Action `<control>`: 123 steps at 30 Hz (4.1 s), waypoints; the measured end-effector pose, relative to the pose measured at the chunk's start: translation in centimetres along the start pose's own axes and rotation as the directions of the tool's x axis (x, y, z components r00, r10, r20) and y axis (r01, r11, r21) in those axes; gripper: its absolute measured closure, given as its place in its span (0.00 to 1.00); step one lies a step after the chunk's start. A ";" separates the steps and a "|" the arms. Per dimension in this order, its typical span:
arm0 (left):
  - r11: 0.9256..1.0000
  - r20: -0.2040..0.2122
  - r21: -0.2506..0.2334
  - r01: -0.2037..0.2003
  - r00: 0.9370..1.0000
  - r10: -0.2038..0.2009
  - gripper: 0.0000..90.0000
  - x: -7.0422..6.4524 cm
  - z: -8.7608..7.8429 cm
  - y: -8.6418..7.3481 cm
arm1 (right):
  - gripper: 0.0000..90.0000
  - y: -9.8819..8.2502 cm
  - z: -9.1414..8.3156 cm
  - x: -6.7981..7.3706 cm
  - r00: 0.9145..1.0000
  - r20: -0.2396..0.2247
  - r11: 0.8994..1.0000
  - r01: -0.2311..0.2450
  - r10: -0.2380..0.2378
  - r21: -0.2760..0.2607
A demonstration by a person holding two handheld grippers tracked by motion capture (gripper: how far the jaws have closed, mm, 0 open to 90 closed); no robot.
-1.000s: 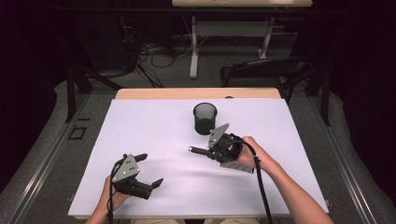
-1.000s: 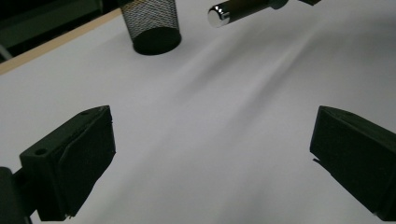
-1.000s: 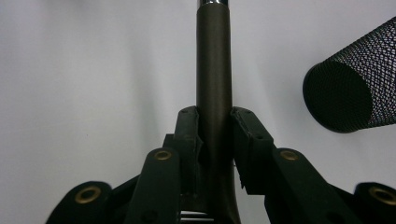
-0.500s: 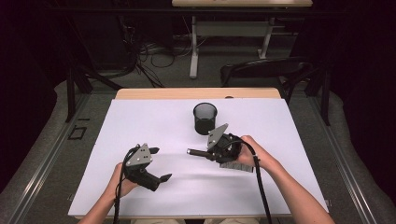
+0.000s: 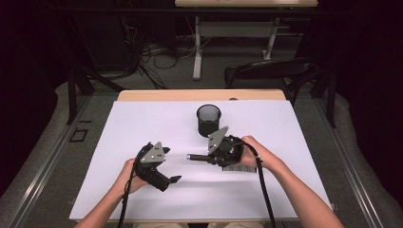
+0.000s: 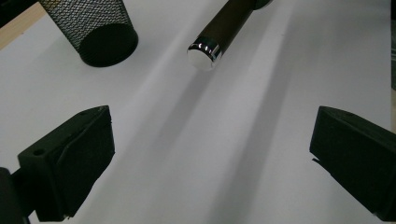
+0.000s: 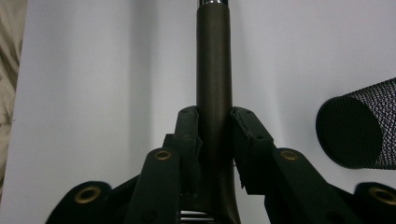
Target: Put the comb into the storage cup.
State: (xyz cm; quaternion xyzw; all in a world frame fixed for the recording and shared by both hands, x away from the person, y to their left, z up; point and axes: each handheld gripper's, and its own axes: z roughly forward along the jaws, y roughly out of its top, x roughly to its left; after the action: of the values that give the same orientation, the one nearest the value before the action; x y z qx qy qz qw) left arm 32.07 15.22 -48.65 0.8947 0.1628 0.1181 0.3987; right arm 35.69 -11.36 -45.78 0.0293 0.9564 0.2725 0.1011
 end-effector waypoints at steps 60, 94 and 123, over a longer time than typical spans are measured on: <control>0.978 0.187 0.152 -0.145 0.976 0.116 0.79 -0.7 3.2 3.3 | 0.81 2.5 1.4 1.6 0.963 -0.095 0.962 0.260 -0.253 0.080; 0.996 0.108 0.072 -0.059 0.993 0.051 0.81 -0.4 2.4 1.2 | 0.10 2.1 -1.6 1.0 0.994 -0.101 0.996 0.037 -0.045 -0.080; 0.998 0.001 0.000 0.056 0.998 -0.056 0.81 0.3 2.6 -0.5 | 0.00 -3.9 -3.2 3.7 0.986 -0.066 0.971 -0.164 0.155 -0.174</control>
State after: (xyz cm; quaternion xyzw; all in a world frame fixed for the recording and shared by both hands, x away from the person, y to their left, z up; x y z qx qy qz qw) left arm 33.12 13.88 -50.74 0.8899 0.1875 0.1068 0.4020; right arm 31.38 -15.91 -45.85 0.0900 0.9249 0.3651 0.0564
